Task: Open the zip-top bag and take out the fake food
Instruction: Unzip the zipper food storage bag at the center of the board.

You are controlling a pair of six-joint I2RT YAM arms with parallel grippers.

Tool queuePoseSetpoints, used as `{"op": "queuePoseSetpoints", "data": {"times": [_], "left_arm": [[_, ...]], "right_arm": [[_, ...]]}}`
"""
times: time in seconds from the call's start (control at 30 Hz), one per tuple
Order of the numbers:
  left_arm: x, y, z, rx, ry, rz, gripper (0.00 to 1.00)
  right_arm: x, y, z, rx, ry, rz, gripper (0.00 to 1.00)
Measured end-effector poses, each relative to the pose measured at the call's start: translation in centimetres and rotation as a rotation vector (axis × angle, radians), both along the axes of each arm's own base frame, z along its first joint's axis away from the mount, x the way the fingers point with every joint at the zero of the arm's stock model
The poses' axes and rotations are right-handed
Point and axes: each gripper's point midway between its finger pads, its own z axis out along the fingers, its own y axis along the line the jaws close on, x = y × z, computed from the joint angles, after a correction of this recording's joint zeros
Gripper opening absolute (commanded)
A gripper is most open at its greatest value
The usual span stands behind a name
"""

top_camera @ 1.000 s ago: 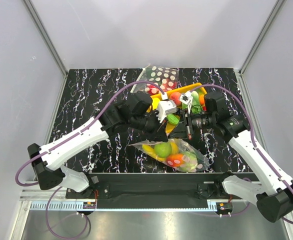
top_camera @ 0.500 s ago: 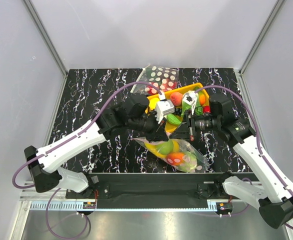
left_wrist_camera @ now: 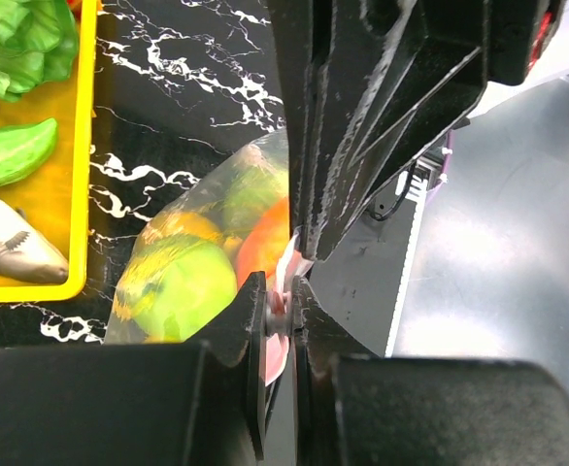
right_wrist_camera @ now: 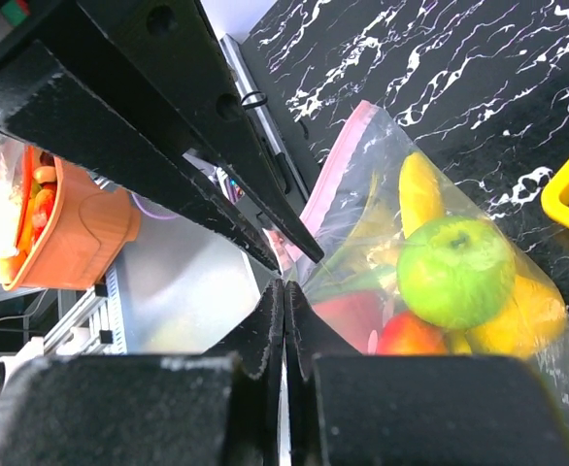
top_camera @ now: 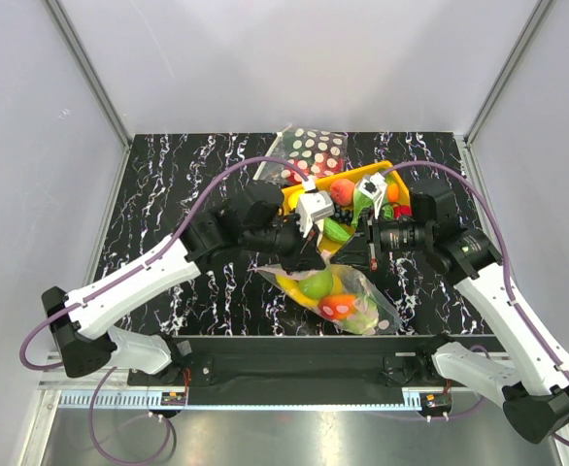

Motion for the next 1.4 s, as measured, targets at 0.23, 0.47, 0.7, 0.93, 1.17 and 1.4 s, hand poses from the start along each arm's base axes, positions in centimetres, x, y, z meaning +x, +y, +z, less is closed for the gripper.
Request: {"op": "queuePoseSetpoints", "data": {"times": [0.23, 0.47, 0.7, 0.93, 1.17, 1.4], "left_arm": [[0.2, 0.4, -0.4, 0.005, -0.001, 0.012, 0.00], [-0.2, 1.8, -2.7, 0.091, 0.040, 0.029, 0.00], [-0.8, 3.4, -5.0, 0.183, 0.090, 0.043, 0.00], [-0.8, 3.4, -5.0, 0.184, 0.090, 0.044, 0.00], [-0.7, 3.4, -4.6, 0.181, 0.082, 0.039, 0.00], [-0.4, 2.7, -3.4, 0.157, 0.066, 0.027, 0.00]], "right_arm": [[0.3, -0.2, 0.4, -0.017, -0.025, -0.013, 0.00], [0.9, -0.6, 1.7, -0.010, -0.080, -0.028, 0.00], [2.6, -1.9, 2.9, 0.008, -0.131, -0.085, 0.00], [2.8, -2.0, 1.1, -0.027, -0.056, -0.055, 0.30], [1.4, -1.5, -0.1, -0.058, -0.016, 0.002, 0.59], [-0.1, -0.4, -1.8, -0.044, 0.033, 0.049, 0.72]]}}
